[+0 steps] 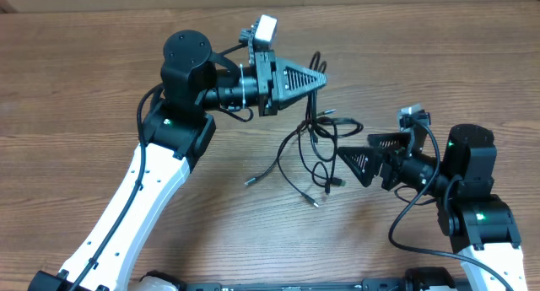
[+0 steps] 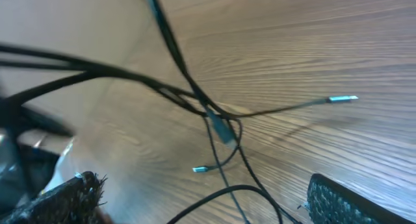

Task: Untangle cables

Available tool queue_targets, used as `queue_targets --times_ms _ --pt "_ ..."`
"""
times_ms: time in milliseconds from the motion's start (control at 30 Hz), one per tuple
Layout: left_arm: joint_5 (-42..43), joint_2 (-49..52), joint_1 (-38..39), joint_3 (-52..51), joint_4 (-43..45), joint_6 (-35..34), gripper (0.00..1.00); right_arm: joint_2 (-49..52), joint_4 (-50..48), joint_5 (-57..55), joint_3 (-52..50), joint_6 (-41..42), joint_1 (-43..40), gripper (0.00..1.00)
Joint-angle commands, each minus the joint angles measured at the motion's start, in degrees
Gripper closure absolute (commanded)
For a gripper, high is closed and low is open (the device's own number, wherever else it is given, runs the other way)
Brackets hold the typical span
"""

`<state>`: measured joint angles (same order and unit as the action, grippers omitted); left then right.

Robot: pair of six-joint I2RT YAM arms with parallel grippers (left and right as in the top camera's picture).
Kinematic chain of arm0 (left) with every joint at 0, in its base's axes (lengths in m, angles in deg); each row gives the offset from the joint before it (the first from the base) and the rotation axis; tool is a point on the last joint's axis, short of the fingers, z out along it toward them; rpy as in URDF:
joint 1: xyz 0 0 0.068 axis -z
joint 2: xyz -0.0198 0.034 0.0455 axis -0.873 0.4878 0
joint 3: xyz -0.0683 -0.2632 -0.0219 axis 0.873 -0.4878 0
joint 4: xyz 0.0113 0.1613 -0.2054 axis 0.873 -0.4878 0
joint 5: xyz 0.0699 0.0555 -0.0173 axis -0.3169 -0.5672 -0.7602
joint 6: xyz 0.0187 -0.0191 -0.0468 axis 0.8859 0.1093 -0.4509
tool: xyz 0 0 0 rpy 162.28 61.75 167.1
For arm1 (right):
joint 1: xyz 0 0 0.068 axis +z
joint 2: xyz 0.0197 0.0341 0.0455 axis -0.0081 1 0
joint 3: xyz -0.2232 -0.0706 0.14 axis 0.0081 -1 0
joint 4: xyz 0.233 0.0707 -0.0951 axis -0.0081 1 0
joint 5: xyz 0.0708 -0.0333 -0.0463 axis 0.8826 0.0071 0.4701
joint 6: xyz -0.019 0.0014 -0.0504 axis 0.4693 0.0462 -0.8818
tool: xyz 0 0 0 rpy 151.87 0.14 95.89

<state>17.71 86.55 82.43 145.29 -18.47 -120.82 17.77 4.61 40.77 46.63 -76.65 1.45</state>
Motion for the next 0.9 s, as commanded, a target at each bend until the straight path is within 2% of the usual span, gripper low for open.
queue_targets --times_ms 0,133,233,333,400,533,733,867 --pt "9.4 -0.2 -1.1 0.6 2.1 9.0 0.96 -0.5 -0.3 -2.8 0.4 1.9 -0.1 0.0" --pt "14.0 -0.2 -1.4 0.6 4.9 13.2 0.96 -0.6 -0.3 -2.3 0.4 1.9 -0.1 0.0" --pt "18.7 -0.2 -1.4 0.6 10.6 16.7 0.96 -0.6 -1.0 -1.1 0.4 2.0 -0.1 0.0" --pt "23.6 -0.2 -1.4 0.6 17.0 19.1 0.96 -0.6 -2.9 -1.1 0.4 7.5 -0.1 0.01" --pt "25.6 -0.2 -1.4 0.6 21.3 20.2 0.95 -0.5 -4.6 -1.1 0.4 14.2 -0.1 0.01" --pt "24.6 -0.2 -1.4 0.6 24.0 22.2 0.96 -0.6 -8.2 3.0 0.4 26.5 -0.1 0.01" --pt "21.6 0.0 -1.3 0.6 24.0 24.7 0.96 -0.5 -18.1 14.0 0.4 37.8 0.0 0.0" --pt "17.6 0.0 -1.3 0.6 24.0 25.8 0.96 -0.5 -18.8 15.9 0.4 43.3 0.0 0.0"
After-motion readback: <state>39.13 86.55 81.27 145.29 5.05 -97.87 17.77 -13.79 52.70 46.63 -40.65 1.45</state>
